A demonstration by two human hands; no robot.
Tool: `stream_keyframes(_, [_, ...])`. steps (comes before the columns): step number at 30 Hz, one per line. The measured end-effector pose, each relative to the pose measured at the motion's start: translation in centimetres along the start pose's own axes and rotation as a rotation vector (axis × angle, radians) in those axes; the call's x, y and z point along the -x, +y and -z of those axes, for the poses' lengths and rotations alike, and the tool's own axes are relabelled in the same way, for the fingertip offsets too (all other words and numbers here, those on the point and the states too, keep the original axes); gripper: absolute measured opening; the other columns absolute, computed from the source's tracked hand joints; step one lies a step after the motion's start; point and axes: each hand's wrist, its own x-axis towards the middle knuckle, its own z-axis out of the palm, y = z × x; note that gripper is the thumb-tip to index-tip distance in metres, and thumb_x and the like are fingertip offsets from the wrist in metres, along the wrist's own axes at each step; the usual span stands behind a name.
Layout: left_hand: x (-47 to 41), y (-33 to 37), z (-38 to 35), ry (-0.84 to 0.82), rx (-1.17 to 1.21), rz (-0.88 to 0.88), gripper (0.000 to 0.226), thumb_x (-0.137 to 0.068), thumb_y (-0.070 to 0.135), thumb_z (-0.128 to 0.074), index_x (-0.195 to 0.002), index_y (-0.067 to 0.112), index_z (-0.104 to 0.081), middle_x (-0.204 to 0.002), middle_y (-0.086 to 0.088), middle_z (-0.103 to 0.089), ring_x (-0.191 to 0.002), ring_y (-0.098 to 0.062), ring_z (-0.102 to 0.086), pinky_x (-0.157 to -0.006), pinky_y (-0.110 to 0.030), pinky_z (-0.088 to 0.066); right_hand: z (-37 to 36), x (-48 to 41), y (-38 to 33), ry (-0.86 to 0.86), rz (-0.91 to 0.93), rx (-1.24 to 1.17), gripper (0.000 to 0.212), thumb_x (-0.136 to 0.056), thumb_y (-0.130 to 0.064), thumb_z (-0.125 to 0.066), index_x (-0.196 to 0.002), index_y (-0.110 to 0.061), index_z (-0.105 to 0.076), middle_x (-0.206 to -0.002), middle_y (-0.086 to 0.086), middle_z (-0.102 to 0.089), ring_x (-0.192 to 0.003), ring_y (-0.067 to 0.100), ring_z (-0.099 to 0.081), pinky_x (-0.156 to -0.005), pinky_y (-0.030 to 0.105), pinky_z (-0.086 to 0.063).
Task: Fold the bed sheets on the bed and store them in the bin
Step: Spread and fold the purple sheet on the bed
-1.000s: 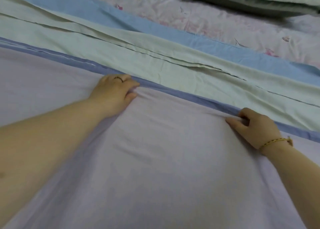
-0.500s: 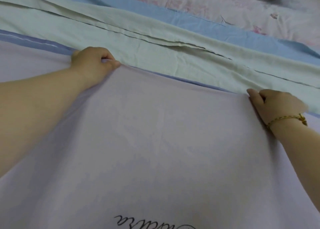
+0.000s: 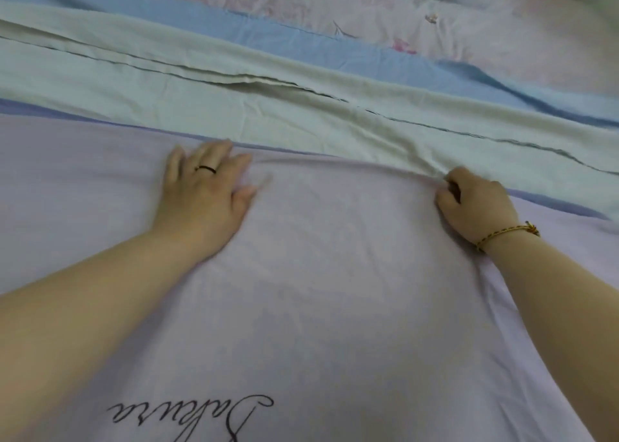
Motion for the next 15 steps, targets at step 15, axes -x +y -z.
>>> stream_keyframes(15, [0.3, 7.0, -4.5, -0.164, -0.124, 0.098, 0.057, -0.096, 0.044, -0.020, -0.149, 0.028, -0.007, -0.158, 0.002, 0.003, -0.145, -0.012, 0.006, -0.114, -0.036, 0.009, -0.3, 1.2, 10.1, 0.151, -0.445, 0.185, 0.045, -0.090, 0.000, -0.033, -0.135, -0.004, -0.035, -0.144, 0.022, -0.026, -0.134, 0.035, -0.020, -0.115, 0.043, -0.007])
